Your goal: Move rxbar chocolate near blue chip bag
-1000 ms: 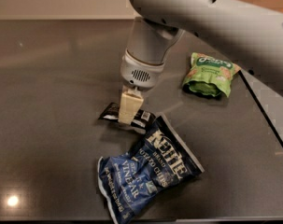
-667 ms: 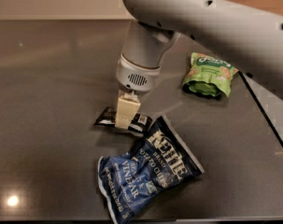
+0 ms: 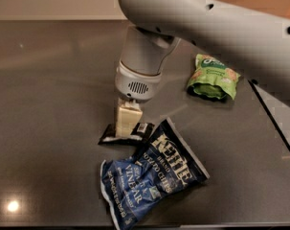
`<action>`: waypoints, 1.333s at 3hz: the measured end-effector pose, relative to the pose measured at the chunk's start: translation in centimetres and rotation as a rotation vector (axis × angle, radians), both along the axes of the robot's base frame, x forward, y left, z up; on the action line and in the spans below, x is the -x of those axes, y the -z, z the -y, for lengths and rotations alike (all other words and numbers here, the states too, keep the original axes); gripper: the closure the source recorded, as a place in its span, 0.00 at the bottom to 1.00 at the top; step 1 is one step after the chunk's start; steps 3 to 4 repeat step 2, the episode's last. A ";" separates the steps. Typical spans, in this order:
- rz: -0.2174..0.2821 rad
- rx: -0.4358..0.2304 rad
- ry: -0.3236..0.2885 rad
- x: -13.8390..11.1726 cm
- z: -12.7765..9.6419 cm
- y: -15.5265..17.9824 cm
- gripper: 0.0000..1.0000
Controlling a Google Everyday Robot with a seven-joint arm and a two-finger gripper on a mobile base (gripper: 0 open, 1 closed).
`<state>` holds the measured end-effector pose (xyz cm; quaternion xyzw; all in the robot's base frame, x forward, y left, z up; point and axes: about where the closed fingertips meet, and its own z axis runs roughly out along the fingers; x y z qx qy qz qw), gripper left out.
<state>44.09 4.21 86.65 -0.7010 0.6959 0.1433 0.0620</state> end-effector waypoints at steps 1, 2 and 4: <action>0.004 -0.002 0.000 0.0 -0.1 0.0 0.00; 0.004 -0.002 0.000 0.0 -0.1 0.0 0.00; 0.004 -0.002 0.000 0.0 -0.1 0.0 0.00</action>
Offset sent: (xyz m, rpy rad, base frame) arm 0.0000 0.0010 0.0003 0.0016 -0.0035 0.0001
